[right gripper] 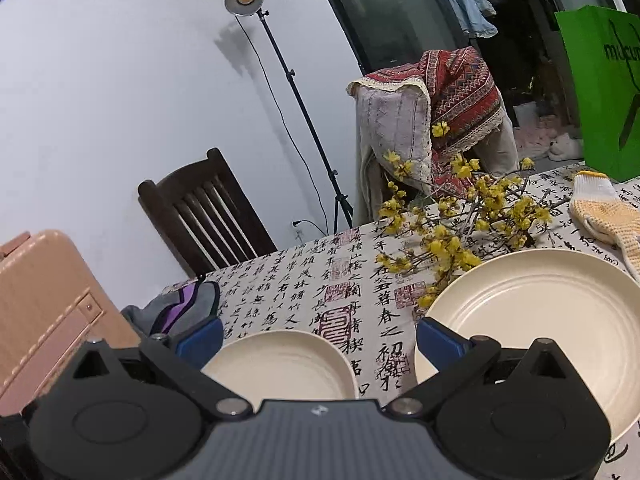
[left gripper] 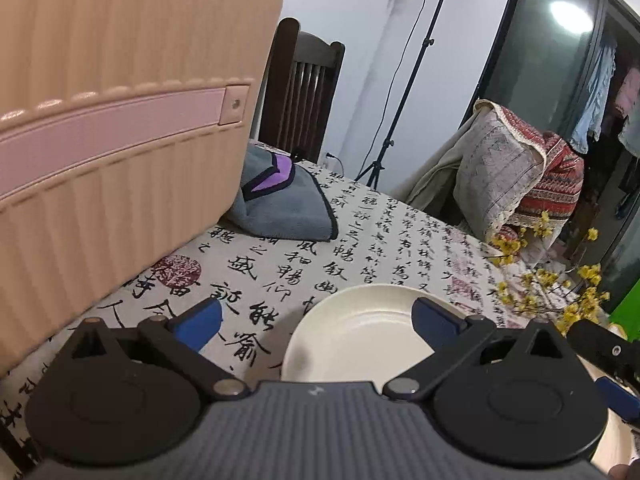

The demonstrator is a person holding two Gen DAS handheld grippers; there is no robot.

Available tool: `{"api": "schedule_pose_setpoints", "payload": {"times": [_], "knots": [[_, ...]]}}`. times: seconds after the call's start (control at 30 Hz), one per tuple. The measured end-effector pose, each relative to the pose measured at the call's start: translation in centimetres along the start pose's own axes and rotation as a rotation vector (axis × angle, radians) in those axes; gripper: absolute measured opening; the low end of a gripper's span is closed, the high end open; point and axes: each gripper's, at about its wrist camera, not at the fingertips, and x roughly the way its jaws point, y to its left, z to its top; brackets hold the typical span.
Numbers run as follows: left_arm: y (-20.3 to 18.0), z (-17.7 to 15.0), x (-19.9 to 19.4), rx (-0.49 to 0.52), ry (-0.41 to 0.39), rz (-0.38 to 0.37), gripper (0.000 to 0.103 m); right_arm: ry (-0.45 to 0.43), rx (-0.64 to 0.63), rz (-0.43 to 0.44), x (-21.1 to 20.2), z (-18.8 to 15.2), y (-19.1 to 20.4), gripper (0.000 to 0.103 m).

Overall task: Organize plates and bowls
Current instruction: 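Close both grippers on the rim of a cream plate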

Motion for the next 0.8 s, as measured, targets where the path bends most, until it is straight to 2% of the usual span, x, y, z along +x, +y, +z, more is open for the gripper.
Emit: {"api": "schedule_pose_setpoints", "payload": {"times": [0.27,0.5,0.57,0.8], "knots": [[0.0,-0.7,1.1,0.028,0.007,0.029,0.103,0.038,-0.022,-0.017,1.3,-1.0,-0.6,0.096],[0.3,-0.9,1.6,0.013,0.030,0.019,0.103,0.071,-0.043,-0.008,2.1,-1.7,-0.7,0.093],[0.3,-0.9,1.8,0.001,0.045,0.009,0.099,0.082,-0.053,-0.006,2.3,-1.8,-0.6,0.085],[0.7,-0.9,2.2,-0.022,0.070,-0.005,0.085,0.113,-0.065,-0.004,3.0,-2.3,-0.7,0.072]]}}
